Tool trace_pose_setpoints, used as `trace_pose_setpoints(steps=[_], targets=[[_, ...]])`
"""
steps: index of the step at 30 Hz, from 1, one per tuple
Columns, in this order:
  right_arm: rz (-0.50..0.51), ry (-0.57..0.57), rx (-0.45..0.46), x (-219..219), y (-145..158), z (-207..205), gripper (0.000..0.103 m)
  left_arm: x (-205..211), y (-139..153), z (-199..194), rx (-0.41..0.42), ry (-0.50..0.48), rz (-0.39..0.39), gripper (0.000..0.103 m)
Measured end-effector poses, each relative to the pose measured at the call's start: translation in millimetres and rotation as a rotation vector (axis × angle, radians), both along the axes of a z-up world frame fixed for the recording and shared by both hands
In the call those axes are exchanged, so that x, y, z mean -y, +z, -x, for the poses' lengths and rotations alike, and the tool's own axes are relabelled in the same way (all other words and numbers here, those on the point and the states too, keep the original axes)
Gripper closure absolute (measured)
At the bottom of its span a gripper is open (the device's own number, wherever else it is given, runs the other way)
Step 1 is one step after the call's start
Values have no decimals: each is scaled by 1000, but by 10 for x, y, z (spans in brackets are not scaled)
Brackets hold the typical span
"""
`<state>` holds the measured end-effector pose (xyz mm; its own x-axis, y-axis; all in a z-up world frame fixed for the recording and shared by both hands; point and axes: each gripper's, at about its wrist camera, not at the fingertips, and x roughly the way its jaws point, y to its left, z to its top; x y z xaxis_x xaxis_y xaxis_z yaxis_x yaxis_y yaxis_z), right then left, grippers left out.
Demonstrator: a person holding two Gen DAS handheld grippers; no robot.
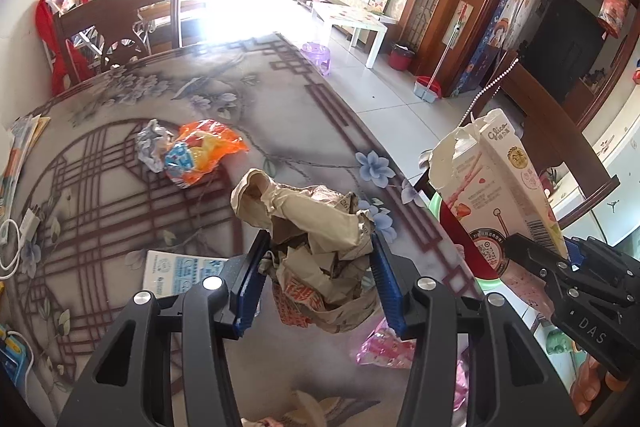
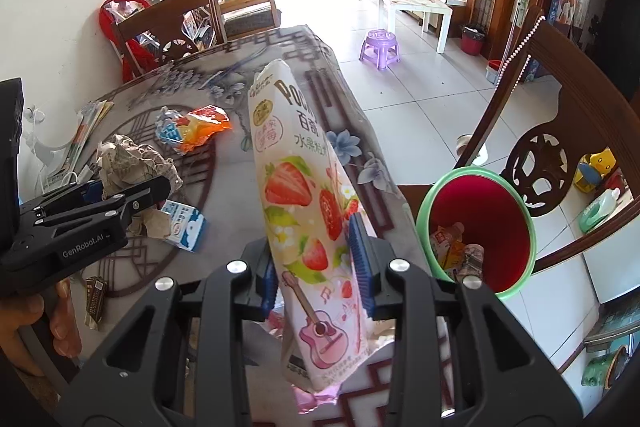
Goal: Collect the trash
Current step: 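Lift and carry the snack bag and crumpled paper toward the red bucket, then open the right tool over the bucket while the left tool releases the crumpled paper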
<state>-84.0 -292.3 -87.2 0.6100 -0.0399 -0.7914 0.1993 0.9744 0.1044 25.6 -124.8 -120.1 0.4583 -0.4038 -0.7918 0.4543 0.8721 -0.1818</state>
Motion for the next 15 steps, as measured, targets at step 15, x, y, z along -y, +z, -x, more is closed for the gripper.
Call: trace_pose_setpoints(steps=[15], targets=[[-22, 0, -52, 653, -218, -100, 84, 676, -64, -24, -14, -10, -24, 56]])
